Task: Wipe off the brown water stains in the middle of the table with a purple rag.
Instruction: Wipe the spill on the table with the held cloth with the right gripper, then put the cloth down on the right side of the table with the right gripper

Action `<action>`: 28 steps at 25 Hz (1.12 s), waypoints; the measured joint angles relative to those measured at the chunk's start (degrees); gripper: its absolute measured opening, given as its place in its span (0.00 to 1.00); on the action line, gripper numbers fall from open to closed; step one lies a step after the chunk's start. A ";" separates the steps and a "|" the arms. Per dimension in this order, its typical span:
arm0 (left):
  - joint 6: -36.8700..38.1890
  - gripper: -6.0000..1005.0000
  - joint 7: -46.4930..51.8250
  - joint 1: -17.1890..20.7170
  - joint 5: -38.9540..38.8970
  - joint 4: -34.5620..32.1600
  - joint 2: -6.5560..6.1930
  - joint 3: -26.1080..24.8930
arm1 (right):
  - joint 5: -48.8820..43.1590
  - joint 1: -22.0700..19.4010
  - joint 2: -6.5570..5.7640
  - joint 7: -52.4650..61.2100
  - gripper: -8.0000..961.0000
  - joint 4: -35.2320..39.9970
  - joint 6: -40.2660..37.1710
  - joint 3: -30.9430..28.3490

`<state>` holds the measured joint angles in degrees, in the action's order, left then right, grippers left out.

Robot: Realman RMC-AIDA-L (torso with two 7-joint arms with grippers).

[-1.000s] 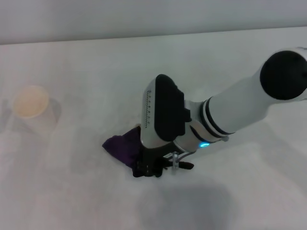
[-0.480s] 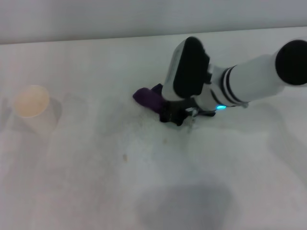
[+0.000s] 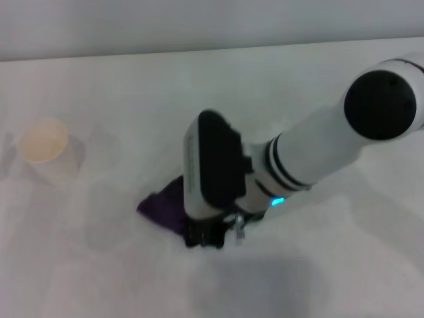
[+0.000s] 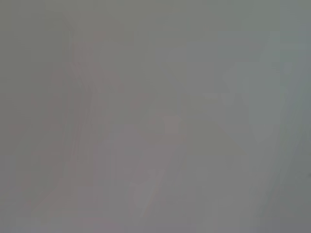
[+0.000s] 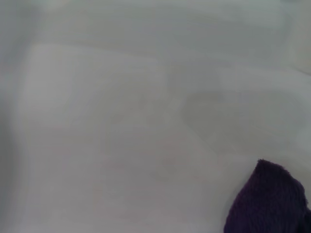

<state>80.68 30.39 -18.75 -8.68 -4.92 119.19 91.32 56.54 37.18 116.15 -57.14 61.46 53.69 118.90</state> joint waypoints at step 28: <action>-0.08 0.88 -0.90 -1.46 -2.04 0.45 -0.10 0.00 | -5.22 -10.00 -0.93 -3.76 0.11 -0.62 0.74 -24.78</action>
<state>80.61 29.49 -20.21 -10.72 -4.47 119.09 91.33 51.32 27.17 115.22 -60.90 60.83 54.43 94.11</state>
